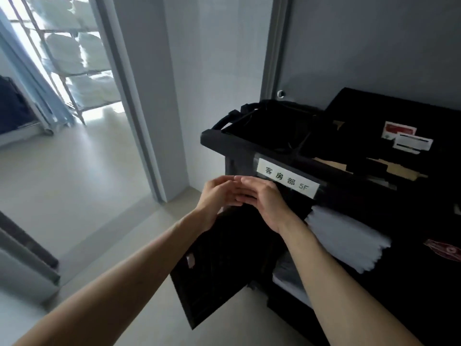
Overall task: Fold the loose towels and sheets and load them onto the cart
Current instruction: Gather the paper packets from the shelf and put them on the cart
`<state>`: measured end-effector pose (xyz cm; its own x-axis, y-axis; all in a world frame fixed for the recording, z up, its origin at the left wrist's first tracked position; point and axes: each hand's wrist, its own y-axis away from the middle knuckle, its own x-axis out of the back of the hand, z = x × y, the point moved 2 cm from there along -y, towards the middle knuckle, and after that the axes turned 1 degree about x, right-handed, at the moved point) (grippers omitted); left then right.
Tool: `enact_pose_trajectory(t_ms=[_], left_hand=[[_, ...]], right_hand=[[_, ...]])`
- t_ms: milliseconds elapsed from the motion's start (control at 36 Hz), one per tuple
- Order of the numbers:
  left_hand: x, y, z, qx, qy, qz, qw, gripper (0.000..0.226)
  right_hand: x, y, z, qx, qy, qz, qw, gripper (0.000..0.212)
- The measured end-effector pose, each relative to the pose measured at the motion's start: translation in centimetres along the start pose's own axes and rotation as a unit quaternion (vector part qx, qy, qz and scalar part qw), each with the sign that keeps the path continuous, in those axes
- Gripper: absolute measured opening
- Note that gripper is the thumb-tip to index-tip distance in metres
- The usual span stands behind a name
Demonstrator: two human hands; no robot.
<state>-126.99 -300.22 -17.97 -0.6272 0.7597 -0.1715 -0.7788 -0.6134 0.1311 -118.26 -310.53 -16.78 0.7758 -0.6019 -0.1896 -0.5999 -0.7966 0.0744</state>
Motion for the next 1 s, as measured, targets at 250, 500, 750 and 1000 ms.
enact_pose_trajectory(t_ms=[250, 500, 750, 1000], left_hand=[[15.7, -6.0, 1.3, 0.000, 0.033, 0.013, 0.999, 0.025], [31.9, -12.1, 2.1, 0.017, 0.062, 0.037, 0.997, 0.031], [41.4, -15.6, 6.2, -0.007, 0.020, 0.071, 0.997, 0.027], [49.2, -21.5, 6.3, 0.046, -0.003, 0.140, 0.989, 0.030]], right_hand=[[-12.9, -10.5, 4.0, -0.003, 0.029, -0.013, 0.999, 0.025], [-26.1, -21.2, 8.5, -0.042, 0.044, -0.050, 0.997, 0.038], [-34.5, -30.5, 9.1, -0.048, 0.038, -0.082, 0.995, 0.032], [-39.2, -39.6, 14.2, -0.065, -0.034, -0.145, 0.987, 0.042]])
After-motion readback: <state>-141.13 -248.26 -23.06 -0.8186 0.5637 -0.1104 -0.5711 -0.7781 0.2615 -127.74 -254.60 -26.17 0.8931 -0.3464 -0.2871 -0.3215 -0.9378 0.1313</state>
